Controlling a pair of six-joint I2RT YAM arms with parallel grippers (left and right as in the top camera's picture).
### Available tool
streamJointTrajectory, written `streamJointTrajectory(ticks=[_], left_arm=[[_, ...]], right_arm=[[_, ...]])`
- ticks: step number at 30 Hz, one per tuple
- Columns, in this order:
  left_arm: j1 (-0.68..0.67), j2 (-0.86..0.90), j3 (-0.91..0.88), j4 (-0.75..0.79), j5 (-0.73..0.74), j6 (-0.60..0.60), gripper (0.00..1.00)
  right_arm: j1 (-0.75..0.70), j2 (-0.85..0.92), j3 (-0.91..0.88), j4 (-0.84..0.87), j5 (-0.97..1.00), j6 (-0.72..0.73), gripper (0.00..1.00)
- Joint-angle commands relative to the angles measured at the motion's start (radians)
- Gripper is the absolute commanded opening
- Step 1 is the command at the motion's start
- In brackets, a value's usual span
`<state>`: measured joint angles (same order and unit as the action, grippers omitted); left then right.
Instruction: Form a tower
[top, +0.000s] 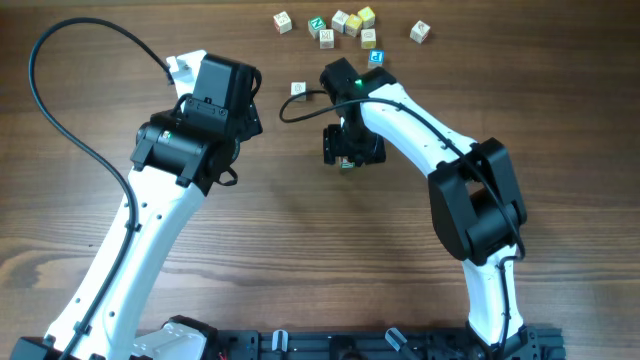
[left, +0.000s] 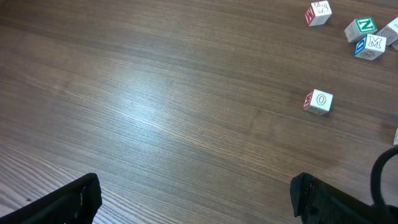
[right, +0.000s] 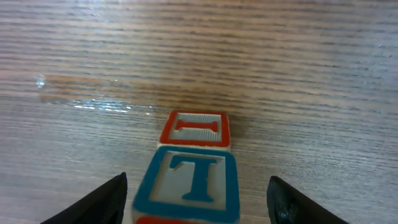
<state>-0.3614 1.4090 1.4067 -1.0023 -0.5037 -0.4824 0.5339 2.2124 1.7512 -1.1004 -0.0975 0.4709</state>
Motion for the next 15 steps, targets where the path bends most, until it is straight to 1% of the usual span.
streamJointTrajectory(ticks=[1, 12, 13, 15], left_arm=[[0.005, -0.005, 0.001, 0.002, -0.003, 0.011, 1.00], [0.005, -0.005, 0.001, 0.002, -0.003, 0.011, 1.00], [0.005, -0.005, 0.001, 0.002, -0.003, 0.011, 1.00], [0.005, -0.005, 0.001, 0.002, -0.003, 0.011, 1.00]], right_arm=[[0.005, 0.022, 0.054, -0.026, -0.008, 0.000, 0.73], [0.006, 0.001, 0.065, -0.046, 0.011, 0.011, 0.71], [0.008, -0.005, 0.065, -0.045, 0.018, 0.018, 0.71], [0.024, -0.011, 0.065, -0.045, 0.039, 0.039, 0.66]])
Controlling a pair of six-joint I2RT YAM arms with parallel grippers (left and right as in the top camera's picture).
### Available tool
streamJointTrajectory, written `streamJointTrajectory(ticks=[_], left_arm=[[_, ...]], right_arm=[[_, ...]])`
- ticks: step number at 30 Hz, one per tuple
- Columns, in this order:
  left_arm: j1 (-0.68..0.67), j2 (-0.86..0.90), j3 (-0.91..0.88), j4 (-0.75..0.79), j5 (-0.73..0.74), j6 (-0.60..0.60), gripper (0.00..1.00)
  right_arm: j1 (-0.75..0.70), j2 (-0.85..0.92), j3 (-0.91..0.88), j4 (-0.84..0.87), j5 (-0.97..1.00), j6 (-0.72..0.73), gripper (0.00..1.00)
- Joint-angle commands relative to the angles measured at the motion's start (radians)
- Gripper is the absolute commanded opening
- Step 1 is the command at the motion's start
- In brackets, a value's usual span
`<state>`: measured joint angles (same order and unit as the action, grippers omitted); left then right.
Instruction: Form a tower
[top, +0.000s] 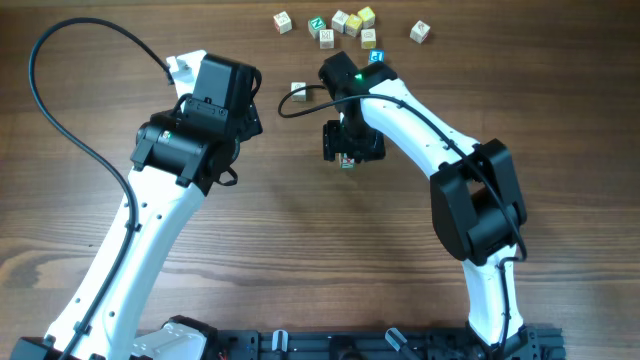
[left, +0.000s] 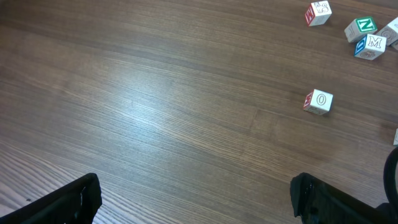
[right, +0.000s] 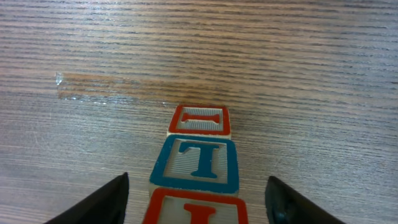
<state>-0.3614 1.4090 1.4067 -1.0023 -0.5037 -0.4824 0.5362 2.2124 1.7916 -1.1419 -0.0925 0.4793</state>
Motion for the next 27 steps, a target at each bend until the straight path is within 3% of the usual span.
streamJointTrajectory(ticks=[1, 8, 18, 27], left_arm=[[0.005, -0.005, 0.001, 0.002, -0.003, 0.011, 1.00], [0.005, -0.005, 0.001, 0.002, -0.002, 0.011, 1.00], [0.005, -0.005, 0.001, 0.002, -0.003, 0.011, 1.00], [0.005, -0.005, 0.001, 0.002, -0.003, 0.011, 1.00]], right_arm=[[0.030, -0.011, 0.024, -0.004, 0.054, 0.045, 0.64], [0.047, -0.011, 0.024, 0.002, 0.086, 0.052, 0.63], [0.047, -0.011, 0.024, 0.015, 0.119, 0.051, 0.55], [0.044, -0.011, 0.024, 0.043, 0.138, 0.052, 0.55]])
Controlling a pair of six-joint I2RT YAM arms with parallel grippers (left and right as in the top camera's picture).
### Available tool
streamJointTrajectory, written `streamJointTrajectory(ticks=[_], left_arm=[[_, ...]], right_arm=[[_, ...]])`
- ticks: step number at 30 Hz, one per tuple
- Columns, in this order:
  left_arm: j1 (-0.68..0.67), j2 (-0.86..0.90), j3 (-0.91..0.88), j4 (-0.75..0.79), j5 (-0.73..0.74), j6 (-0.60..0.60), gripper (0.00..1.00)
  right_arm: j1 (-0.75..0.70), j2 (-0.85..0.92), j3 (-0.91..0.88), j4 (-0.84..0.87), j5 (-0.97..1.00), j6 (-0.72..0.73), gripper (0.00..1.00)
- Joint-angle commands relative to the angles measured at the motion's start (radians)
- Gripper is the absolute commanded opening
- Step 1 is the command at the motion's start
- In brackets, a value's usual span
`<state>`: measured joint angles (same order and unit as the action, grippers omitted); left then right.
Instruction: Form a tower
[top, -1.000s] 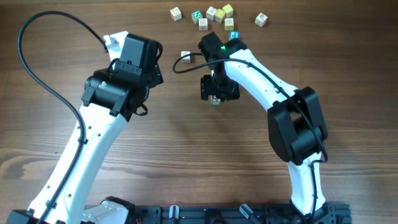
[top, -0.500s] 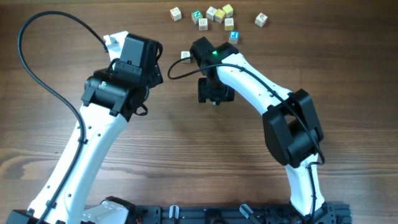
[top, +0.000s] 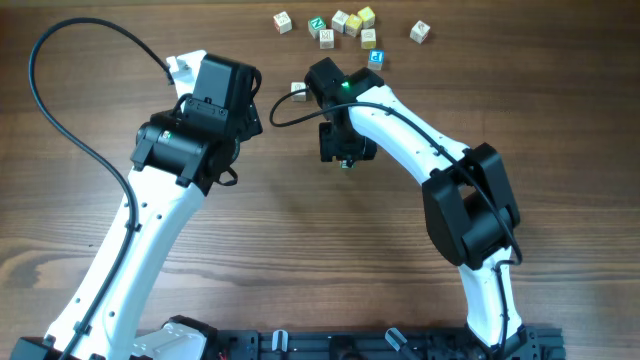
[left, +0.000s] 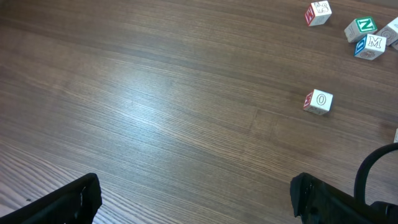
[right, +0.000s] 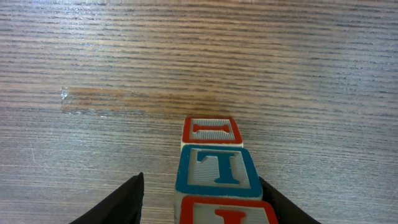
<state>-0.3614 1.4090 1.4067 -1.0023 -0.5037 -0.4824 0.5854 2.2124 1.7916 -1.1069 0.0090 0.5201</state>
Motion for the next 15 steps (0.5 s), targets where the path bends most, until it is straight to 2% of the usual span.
streamJointTrajectory(ticks=[1, 15], left_arm=[[0.005, -0.005, 0.001, 0.002, -0.003, 0.011, 1.00], [0.005, -0.005, 0.001, 0.002, -0.003, 0.011, 1.00]], right_arm=[[-0.005, -0.011, 0.024, 0.010, 0.040, 0.011, 0.55], [-0.011, -0.011, 0.024, 0.016, 0.048, 0.011, 0.48]])
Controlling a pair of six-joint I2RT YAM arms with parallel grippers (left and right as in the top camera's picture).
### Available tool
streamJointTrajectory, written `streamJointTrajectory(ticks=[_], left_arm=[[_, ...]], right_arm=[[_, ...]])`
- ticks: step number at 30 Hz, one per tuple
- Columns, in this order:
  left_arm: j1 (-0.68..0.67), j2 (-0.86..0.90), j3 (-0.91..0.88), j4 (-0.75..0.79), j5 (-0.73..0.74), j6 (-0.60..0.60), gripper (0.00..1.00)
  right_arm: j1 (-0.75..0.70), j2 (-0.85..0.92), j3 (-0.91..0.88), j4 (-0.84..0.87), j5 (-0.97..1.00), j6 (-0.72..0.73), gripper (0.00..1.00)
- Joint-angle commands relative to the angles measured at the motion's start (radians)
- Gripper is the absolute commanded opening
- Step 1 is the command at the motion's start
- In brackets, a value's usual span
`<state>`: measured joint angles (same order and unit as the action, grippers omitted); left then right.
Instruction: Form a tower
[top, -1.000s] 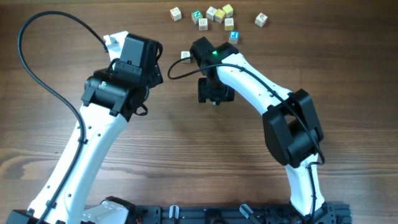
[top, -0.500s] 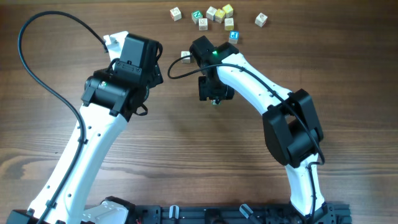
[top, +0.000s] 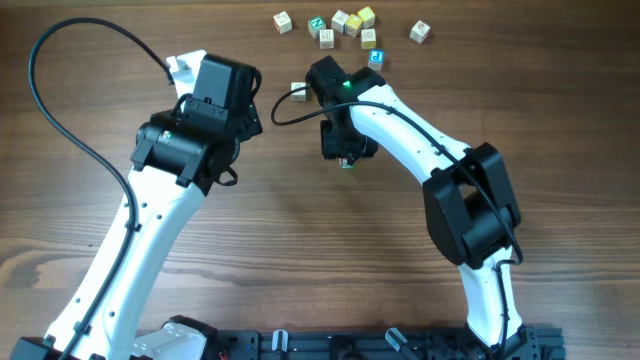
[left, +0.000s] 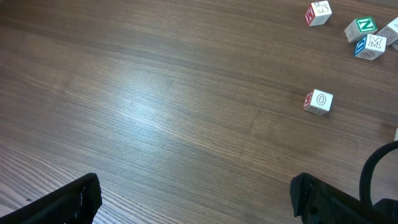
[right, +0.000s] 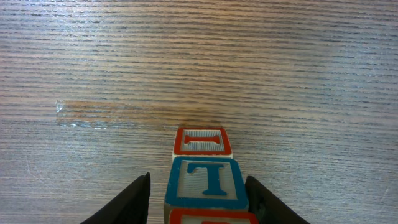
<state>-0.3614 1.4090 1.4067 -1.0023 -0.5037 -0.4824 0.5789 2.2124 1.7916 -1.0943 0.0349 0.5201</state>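
Observation:
A tower of lettered blocks stands mid-table. In the right wrist view it is seen from above: a red-bordered block (right: 201, 140) lowest, a blue T block (right: 206, 182) on it, and the edge of another red-bordered block (right: 211, 218) on top. My right gripper (right: 198, 180) is open and straddles the tower, with a thin gap between each finger and the T block. Overhead, the right gripper (top: 343, 148) covers the tower apart from a corner (top: 347, 165). My left gripper (left: 199, 199) hangs open over bare wood, holding nothing.
A loose O block (left: 319, 101) lies just left of the right arm, also seen overhead (top: 298, 89). Several more blocks (top: 345, 22) are scattered along the far edge, plus a blue-lettered one (top: 376, 57). A black cable (top: 290, 112) loops by the right wrist.
The tower looks a little smaller in the right wrist view and the right fingers stand closer together. The left arm and the loose blocks have not moved.
At first the right wrist camera was close over the tower, with the T block large and the fingers wide apart. At each later moment the tower looked smaller, a third block showed at the bottom edge, and the fingers stood narrower. The left arm stayed still throughout.

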Motion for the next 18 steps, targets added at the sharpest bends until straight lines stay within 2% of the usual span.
streamJointTrajectory(ticks=[1, 18], left_arm=[[0.005, -0.005, 0.001, 0.002, -0.002, 0.011, 1.00], [0.005, -0.005, 0.001, 0.002, -0.003, 0.011, 1.00]], right_arm=[[-0.004, -0.011, 0.024, 0.003, 0.022, 0.011, 0.48], [-0.004, -0.011, 0.024, 0.009, 0.022, 0.011, 0.42]])
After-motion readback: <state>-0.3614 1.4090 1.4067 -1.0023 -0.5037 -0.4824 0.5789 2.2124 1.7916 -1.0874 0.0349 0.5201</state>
